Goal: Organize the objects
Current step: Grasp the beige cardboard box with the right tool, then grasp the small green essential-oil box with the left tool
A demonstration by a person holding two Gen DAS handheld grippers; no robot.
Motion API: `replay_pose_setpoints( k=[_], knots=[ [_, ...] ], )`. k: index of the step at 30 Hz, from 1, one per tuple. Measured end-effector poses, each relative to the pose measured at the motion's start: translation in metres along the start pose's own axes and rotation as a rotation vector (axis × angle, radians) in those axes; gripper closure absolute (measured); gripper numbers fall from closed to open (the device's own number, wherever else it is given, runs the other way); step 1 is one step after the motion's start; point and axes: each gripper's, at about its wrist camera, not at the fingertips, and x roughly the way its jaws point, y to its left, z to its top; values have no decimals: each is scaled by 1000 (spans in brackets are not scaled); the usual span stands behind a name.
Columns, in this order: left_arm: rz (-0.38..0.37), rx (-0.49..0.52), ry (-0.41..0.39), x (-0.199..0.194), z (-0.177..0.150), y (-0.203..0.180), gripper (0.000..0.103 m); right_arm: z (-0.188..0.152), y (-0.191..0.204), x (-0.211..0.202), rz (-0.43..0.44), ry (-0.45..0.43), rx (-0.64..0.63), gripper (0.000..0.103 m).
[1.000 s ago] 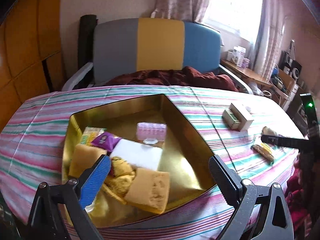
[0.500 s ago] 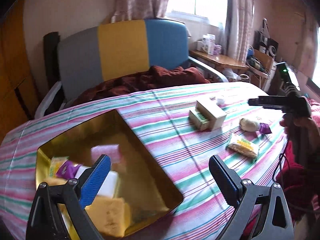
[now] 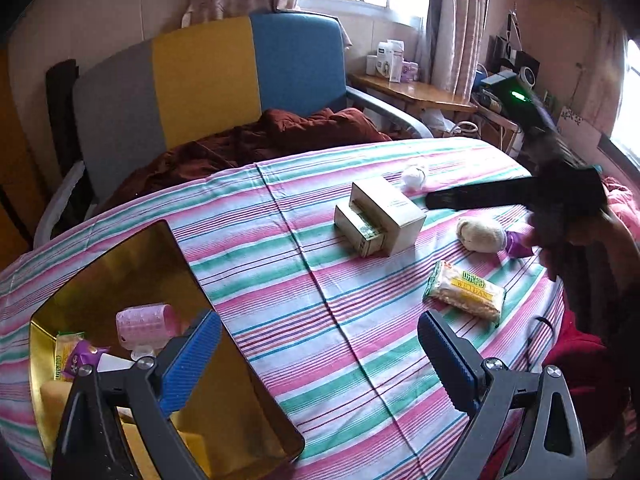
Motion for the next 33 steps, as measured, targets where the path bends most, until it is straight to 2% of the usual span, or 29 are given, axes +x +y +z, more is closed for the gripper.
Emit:
replay_pose_setpoints(
  k=[6,7,8,13,16,19,22,25,27,29,33],
  knots=[
    [-2,-5,16,9,3,0,4,14,14,46,1,28,-17,27],
    [-2,-4,19,11,5,-1,4,13,11,53,9,37,-7,33],
    [-2,-4,25,15,7,-2,4,12,9,58,23,56,-2,52],
    [-13,-13,48,33,18,-5,4,9,-3,48,-31,47,-17,53],
    [-34,-39,69,47,30,-8,4,12,-20,43,-107,51,11,53],
    [-44,-58,92,64,42,-13,4,9,-40,51,-68,114,72,53],
    [-61,-96,137,88,54,-17,4,8,-52,53,-45,139,126,51],
    [-49,-129,166,111,65,-18,4,10,-56,45,-1,117,153,50],
    [-48,-158,176,124,72,-16,4,11,-55,38,19,92,160,46],
    [-26,-183,177,135,80,-13,4,13,-57,31,27,66,176,41],
    [-24,-208,196,160,92,-14,9,17,-66,23,32,29,223,41]
  ],
)
